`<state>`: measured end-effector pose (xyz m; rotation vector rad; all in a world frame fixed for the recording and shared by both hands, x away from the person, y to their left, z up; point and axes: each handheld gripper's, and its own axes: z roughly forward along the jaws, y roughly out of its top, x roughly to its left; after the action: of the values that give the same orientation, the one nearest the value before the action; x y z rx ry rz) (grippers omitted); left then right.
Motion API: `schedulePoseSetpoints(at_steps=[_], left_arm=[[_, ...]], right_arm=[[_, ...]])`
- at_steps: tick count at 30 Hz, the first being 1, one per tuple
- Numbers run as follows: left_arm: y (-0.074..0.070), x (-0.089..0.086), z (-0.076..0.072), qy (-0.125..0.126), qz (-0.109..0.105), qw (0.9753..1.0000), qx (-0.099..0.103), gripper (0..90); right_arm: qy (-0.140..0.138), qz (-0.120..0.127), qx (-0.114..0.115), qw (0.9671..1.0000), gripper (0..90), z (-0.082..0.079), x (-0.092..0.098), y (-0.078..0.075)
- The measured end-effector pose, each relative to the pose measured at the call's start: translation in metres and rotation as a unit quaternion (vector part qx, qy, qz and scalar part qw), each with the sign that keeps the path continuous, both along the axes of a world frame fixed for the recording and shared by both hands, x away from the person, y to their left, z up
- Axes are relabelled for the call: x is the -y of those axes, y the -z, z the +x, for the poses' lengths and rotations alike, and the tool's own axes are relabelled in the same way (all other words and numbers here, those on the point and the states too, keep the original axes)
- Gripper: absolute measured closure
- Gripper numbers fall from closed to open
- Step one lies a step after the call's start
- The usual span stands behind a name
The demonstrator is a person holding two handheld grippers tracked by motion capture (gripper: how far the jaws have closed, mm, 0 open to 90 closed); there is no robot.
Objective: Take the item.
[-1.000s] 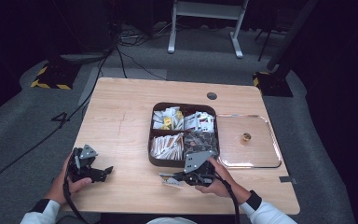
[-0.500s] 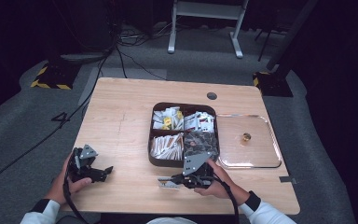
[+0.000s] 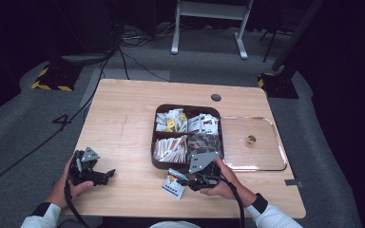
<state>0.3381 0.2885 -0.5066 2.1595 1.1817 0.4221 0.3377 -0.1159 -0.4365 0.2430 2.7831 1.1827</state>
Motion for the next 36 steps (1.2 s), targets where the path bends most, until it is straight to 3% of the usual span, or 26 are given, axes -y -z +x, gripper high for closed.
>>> schedulePoseSetpoints(at_steps=[14, 23, 30, 36], left_arm=[[0.0, 0.0, 0.0, 0.0, -0.001, 1.0, 0.0, 0.3], [0.0, 0.0, 0.0, 0.0, 0.0, 1.0, 0.0, 0.3], [0.0, 0.0, 0.0, 0.0, 0.0, 1.0, 0.001, 0.3], [0.0, 0.0, 0.0, 0.0, -0.001, 1.0, 0.0, 0.3]], right_arm=[[0.038, 0.015, 0.017, 0.999, 46.7, 0.008, 0.012, -0.011], [0.076, 0.027, 0.039, 0.996, 39.2, 0.016, 0.028, -0.02], [0.118, 0.039, 0.059, 0.9905, 37.2, 0.026, 0.047, -0.03], [0.151, 0.05, 0.063, 0.9853, 36.8, 0.035, 0.065, -0.034]])
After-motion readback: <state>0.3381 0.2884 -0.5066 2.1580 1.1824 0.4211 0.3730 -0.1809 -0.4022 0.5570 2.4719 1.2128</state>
